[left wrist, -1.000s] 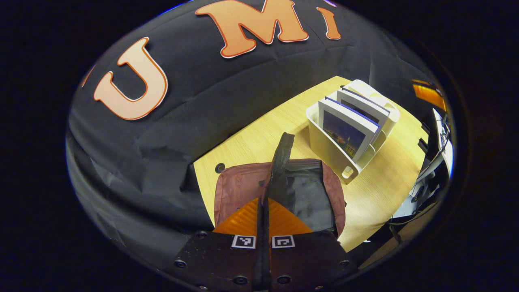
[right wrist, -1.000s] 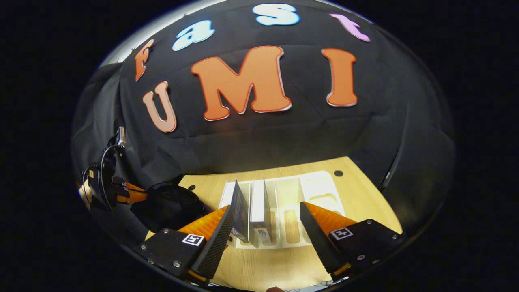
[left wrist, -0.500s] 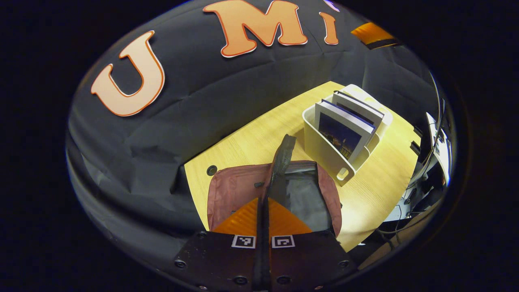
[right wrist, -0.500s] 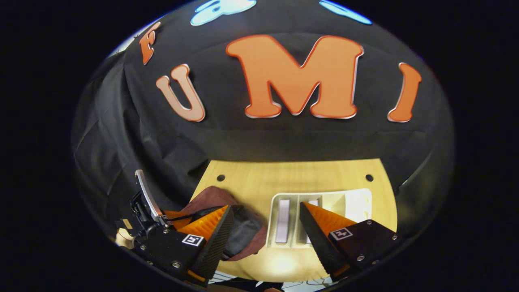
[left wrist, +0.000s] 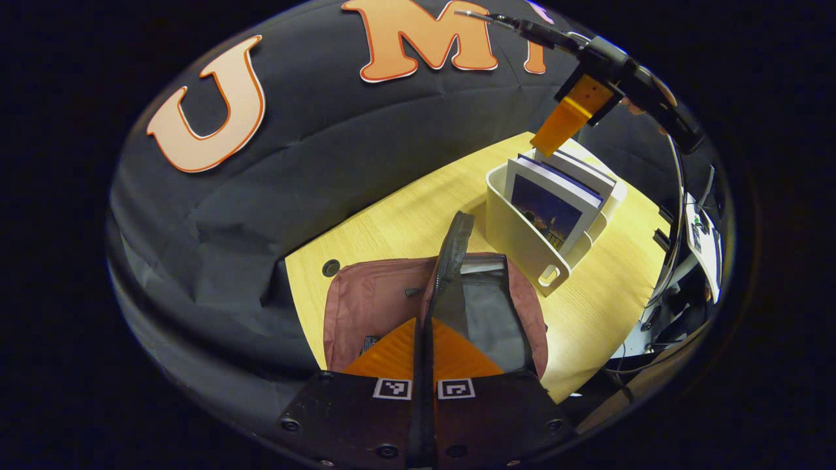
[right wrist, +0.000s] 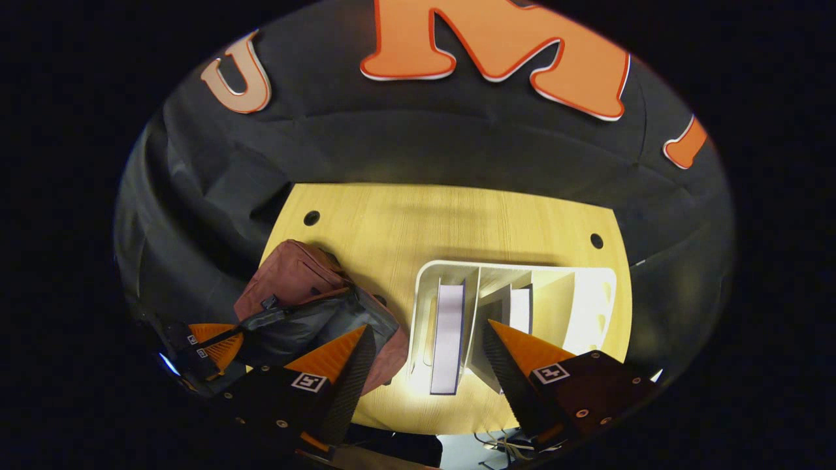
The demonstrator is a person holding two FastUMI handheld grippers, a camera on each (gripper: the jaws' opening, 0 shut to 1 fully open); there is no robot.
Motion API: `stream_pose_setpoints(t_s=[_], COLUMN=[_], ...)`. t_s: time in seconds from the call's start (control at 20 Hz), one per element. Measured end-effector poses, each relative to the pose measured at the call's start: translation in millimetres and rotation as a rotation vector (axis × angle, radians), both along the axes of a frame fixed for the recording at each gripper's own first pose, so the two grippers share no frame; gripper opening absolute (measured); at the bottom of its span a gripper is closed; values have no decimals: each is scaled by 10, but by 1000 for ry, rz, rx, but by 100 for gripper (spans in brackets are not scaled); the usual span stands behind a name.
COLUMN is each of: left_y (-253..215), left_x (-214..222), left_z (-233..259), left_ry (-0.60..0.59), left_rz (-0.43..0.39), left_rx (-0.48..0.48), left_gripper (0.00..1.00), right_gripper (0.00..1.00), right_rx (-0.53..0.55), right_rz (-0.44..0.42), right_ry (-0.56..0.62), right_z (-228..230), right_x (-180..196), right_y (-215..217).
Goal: Open the schoolbag, grab two books from the bookshelf and put them into the schoolbag.
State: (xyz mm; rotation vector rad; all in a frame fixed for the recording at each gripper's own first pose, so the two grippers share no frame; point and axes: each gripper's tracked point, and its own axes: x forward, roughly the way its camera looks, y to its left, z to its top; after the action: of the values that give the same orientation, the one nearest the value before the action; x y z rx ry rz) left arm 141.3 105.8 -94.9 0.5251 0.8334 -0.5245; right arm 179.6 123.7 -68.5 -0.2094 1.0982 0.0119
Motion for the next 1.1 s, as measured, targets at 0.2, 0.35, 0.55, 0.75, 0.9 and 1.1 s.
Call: stream_pose_setpoints(t_s=[0.2,0.35,0.55,0.75,0.9,1.1], left_y=[60,91,54,24,54,43], left_x=[43,33,-17,-49,-60,-76], left_z=[-68,-62,21,58,62,64], left_ry=[9,7,-2,-9,-13,-8], left_rz=[7,7,-12,-24,-19,-16], left_rx=[15,23,31,33,34,29], left_gripper=[0,0,0,1,1,0], right_gripper=[98,97,81,38,32,30], right_rx=[-17,-11,-35,-2,3,58], right_rz=[-46,-85,-101,-152,-157,-152], right_ry=[80,128,157,180,150,91], right_z=[-392,-619,-798,-907,-841,-524], right_x=[45,46,43,15,15,35], right_y=[-124,-183,-266,-268,-307,-267])
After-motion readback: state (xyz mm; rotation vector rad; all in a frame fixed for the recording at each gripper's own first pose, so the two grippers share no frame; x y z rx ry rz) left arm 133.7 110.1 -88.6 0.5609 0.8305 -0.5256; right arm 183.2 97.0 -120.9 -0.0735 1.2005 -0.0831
